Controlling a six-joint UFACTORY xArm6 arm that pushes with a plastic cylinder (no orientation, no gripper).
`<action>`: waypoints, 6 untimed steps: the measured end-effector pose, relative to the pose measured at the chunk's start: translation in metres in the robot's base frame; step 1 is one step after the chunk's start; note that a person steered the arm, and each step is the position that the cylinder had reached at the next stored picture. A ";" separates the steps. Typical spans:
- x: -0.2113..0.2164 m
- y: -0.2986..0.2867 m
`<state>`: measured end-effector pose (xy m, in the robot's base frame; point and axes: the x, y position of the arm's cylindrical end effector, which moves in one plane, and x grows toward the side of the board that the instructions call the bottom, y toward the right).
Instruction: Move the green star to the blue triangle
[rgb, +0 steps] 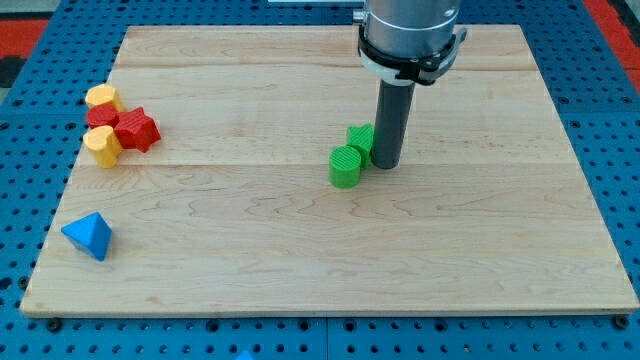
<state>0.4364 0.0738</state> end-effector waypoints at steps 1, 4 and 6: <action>-0.028 0.017; 0.035 -0.139; 0.091 -0.133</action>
